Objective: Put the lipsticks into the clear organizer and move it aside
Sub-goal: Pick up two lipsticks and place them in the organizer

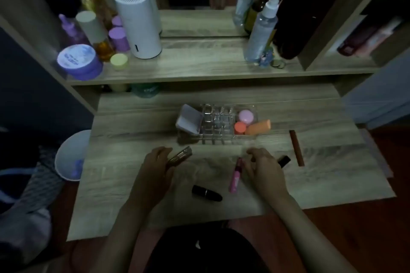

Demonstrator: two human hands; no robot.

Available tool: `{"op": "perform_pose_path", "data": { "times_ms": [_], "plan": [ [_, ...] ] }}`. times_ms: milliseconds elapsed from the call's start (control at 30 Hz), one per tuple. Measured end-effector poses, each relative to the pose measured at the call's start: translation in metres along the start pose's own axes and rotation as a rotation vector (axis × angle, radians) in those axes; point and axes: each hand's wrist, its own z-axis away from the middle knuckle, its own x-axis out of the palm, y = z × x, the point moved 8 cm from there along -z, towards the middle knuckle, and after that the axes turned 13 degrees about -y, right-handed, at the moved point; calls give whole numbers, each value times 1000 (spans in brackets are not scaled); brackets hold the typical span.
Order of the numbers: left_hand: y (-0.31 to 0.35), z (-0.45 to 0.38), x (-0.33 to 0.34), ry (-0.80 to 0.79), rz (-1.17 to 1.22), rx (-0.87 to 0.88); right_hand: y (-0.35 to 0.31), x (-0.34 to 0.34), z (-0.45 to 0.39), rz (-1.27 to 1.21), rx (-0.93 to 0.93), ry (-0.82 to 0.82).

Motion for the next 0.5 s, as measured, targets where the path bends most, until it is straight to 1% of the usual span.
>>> {"op": "perform_pose_path", "data": {
  "times_ms": [67,167,367,500],
  "plan": [
    [-2,-7,2,6,-4,20,0,5,-7,-20,30,-20],
    [0,-18,4,-7,-18,36,-7,14,-16,-26,13,-57],
    [-2,-31,9,-5,57,0,-9,26,-29,-16,80,-113],
    [-2,-35,13,-48,28,-13,-11,22,-33,-47,96,-173]
  ]
}}
